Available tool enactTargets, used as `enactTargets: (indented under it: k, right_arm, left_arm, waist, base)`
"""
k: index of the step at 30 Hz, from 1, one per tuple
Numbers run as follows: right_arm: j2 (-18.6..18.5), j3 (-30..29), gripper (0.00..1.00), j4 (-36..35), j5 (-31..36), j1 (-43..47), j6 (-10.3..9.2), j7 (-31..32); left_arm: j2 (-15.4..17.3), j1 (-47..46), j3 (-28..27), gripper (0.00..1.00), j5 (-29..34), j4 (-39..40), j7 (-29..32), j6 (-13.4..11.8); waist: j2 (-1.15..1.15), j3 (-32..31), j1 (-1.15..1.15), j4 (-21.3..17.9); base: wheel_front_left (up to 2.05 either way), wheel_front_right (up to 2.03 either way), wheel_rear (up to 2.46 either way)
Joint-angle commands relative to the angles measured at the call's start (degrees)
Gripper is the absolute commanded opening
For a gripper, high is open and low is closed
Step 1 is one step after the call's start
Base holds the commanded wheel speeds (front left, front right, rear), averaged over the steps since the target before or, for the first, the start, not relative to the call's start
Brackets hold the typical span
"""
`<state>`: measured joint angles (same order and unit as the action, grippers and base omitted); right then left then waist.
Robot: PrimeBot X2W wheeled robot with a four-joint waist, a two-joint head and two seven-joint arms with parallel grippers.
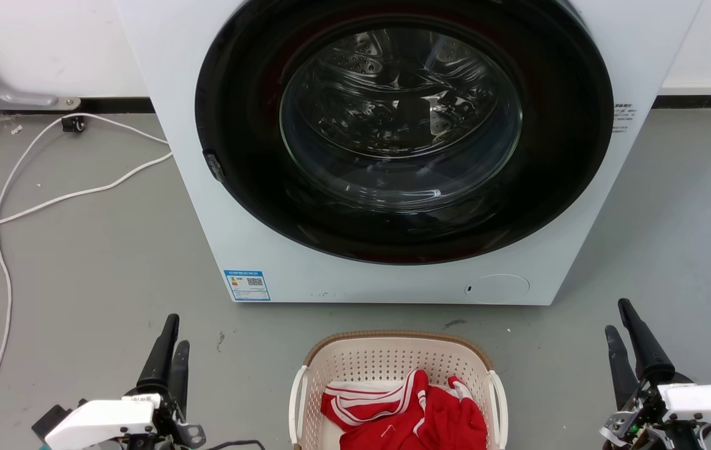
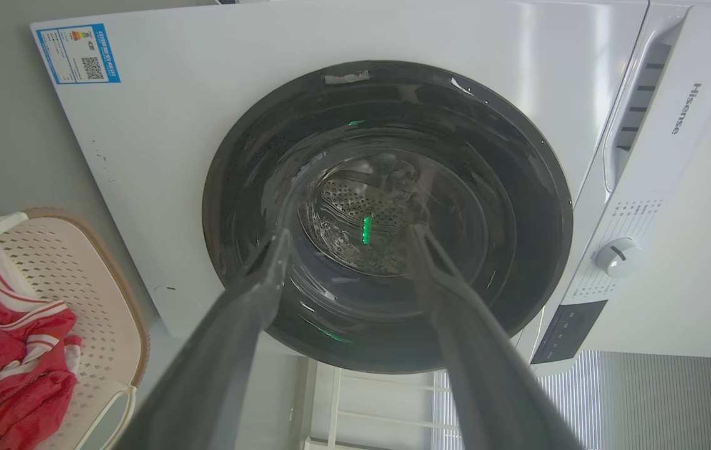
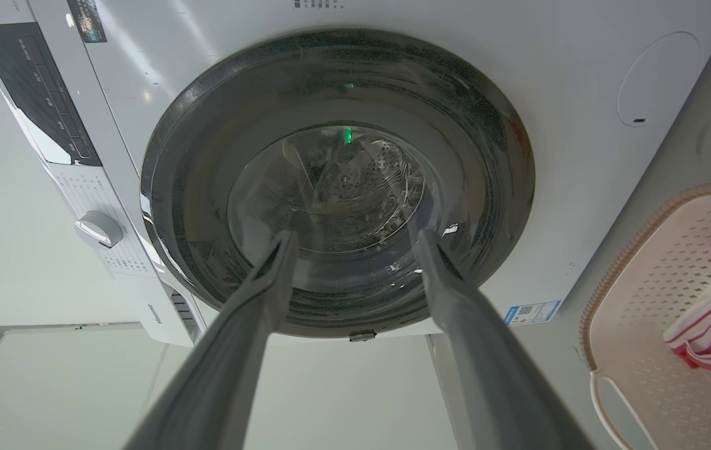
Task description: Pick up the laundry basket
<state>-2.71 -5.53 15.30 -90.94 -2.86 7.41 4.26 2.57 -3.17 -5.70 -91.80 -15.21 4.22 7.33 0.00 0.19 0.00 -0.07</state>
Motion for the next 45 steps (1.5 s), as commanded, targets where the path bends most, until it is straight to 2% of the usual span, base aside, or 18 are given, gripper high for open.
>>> enactTargets:
  k: [1,7,14,23,28,34,37,45]
  right_arm:
    - [-0.11,0.21,1.00,-1.36,1.10,-0.37,0.07,-0.75]
    - [-0.12,-0.72,1.00,-1.02,4.29,-0.08,0.08,-2.34]
    - [-0.13,-2.30,1.00,-1.68,14.06,-0.76,0.08,-4.07]
    - [-0.15,-2.85,1.00,-8.31,30.20,-1.28,0.09,-6.12]
    - [-0.16,-1.20,1.00,-12.42,39.83,-1.29,0.09,-7.16]
    - [-0.17,0.72,1.00,-15.27,49.11,-0.72,0.09,-8.39]
    - [-0.18,1.52,1.00,-15.97,52.59,-0.12,0.09,-8.96]
    - [-0.19,2.45,1.00,-15.81,60.52,1.22,0.10,-10.42]
  left_arm:
    - [0.17,-0.22,0.05,1.00,1.02,0.87,-0.75,0.03]
    - [0.19,0.01,-1.35,1.00,3.88,0.79,-2.34,0.05]
    - [0.21,-0.06,-4.27,1.00,8.13,0.36,-4.08,0.02]
    - [0.24,-0.47,-7.30,1.00,17.01,3.97,-6.12,-1.27]
    - [0.25,-0.47,-8.48,1.00,22.13,7.95,-7.16,-3.29]
    - [0.26,1.36,-5.29,1.00,29.41,12.57,-8.35,-4.38]
    - [0.29,2.26,-3.56,1.00,33.17,14.17,-8.94,-3.79]
    - [0.29,4.03,2.23,1.00,47.81,16.82,-10.36,-3.13]
  waist:
    - [0.00,-0.01,0.00,-0.02]
    - [0.00,0.01,0.00,-0.10]
    - [0.00,0.10,0.00,-0.16]
    - [0.00,0.44,0.00,-0.04]
    - [0.00,0.64,0.00,0.07]
    - [0.00,0.75,0.00,0.16]
    - [0.00,0.72,0.00,0.15]
    - [0.00,0.73,0.00,-0.06]
  base:
    - [0.00,0.00,0.00]
    - [0.00,0.00,0.00]
    - [0.00,0.00,0.00]
    - [0.00,0.00,0.00]
    - [0.00,0.00,0.00]
    - [0.00,0.00,0.00]
    - [0.00,0.00,0.00]
    - [0.00,0.00,0.00]
